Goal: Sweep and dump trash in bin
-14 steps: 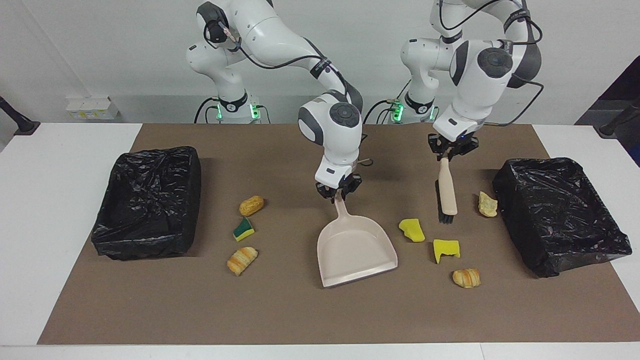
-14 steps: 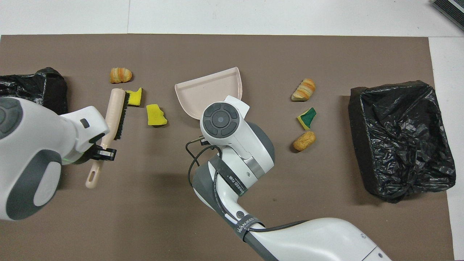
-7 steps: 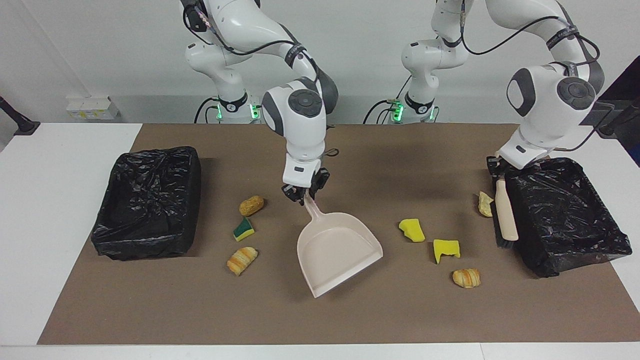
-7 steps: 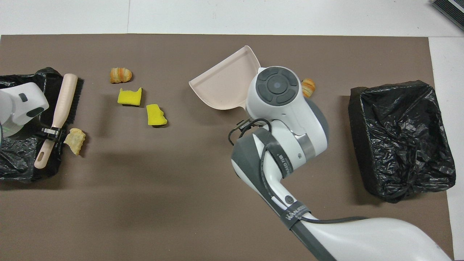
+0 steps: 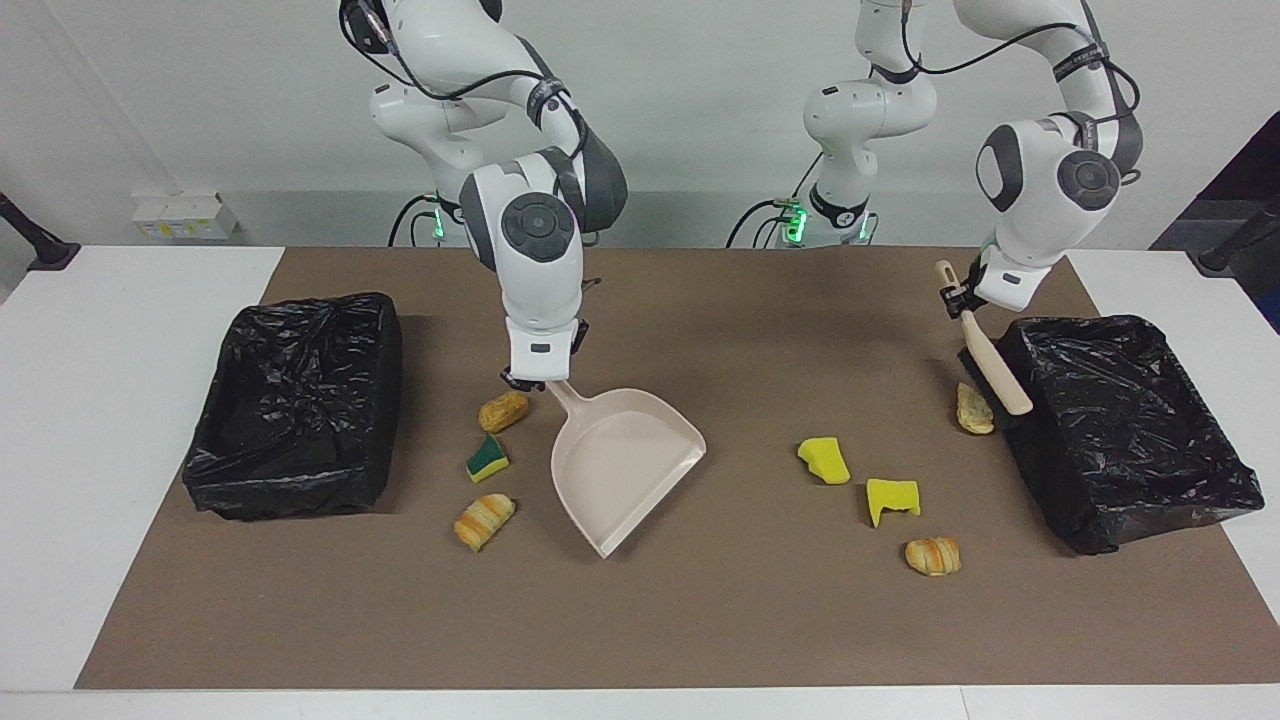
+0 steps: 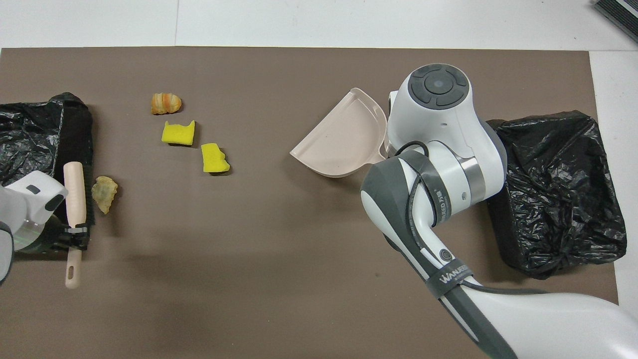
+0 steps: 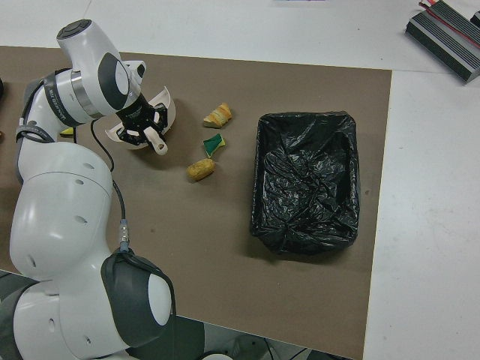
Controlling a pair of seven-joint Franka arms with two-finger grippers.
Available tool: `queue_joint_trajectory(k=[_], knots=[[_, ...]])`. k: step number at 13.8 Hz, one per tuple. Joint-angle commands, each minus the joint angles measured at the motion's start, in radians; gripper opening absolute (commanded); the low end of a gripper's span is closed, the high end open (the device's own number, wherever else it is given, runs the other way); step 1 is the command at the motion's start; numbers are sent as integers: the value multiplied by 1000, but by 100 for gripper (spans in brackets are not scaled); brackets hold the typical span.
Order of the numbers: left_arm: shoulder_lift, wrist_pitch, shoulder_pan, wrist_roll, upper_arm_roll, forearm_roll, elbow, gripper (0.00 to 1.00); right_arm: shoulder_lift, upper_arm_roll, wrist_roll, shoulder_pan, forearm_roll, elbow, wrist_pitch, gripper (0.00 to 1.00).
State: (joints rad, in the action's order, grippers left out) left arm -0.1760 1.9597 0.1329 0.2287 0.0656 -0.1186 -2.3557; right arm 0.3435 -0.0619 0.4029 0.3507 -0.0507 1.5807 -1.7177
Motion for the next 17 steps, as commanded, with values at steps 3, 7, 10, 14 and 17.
queue_joint_trajectory(k=[3,7,10,14,17], knots=[[64,107,-127,320,-4,-118,-24,0,-95,-4,53,57,0,136,-8,0],[116,145,-223,275,2,-38,42,0,-77,-4,216,56,-76,121,-11,0],[139,193,-320,140,0,32,67,0,-64,-4,427,51,-158,105,-46,0],[182,177,-439,129,0,151,145,0,-60,-4,439,48,-143,99,-72,0],[173,118,-519,133,2,154,170,0,-52,-4,428,53,-113,99,-120,0]])
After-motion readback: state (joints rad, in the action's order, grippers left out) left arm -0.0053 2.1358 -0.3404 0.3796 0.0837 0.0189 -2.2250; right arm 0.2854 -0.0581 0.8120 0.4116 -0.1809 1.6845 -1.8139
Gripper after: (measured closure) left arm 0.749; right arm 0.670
